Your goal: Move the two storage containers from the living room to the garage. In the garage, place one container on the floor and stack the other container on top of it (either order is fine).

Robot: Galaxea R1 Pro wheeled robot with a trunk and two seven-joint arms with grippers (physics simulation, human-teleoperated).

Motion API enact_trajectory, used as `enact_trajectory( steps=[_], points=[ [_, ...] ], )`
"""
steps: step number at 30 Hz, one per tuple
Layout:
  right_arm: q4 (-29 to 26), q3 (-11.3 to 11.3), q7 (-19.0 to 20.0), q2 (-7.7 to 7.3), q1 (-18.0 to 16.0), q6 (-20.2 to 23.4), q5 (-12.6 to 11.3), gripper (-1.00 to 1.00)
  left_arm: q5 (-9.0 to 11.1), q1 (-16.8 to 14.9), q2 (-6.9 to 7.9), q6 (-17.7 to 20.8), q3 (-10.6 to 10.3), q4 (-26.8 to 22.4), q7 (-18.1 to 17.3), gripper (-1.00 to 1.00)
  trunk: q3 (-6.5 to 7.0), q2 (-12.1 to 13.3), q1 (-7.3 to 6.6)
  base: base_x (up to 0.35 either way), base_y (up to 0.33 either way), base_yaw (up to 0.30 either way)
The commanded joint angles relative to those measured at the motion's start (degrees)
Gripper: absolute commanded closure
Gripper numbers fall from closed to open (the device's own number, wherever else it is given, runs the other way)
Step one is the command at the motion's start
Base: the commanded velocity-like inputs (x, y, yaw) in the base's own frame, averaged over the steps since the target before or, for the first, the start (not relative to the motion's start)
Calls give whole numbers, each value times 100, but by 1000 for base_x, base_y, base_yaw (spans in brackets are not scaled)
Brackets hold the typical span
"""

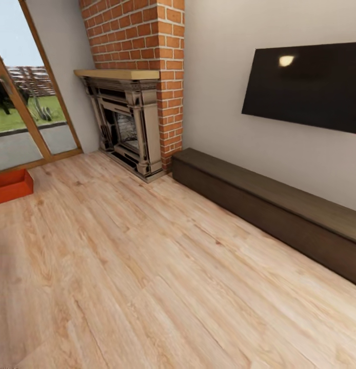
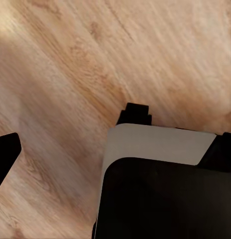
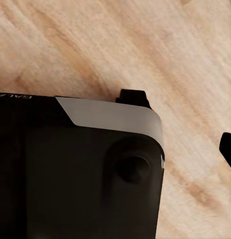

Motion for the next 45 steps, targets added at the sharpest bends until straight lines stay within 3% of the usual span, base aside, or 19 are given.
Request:
enact_trajectory(
  steps=[1, 30, 45],
  points=[
    [15, 48, -6, 4, -6, -30, -53, -100, 55, -4, -2, 15, 1, -3, 16, -100, -4, -2, 3, 307, 0, 277],
    [15, 42, -4, -6, -6, -30, -53, -100, 55, -4, -2, 24, 1, 3, 16, -100, -4, -2, 3, 307, 0, 275],
    [15, 39, 3, -13, -8, -23, -61, -100, 55, -4, -2, 32, 1, 2, 16, -100, -4, -2, 3, 318, 0, 17]
  ],
)
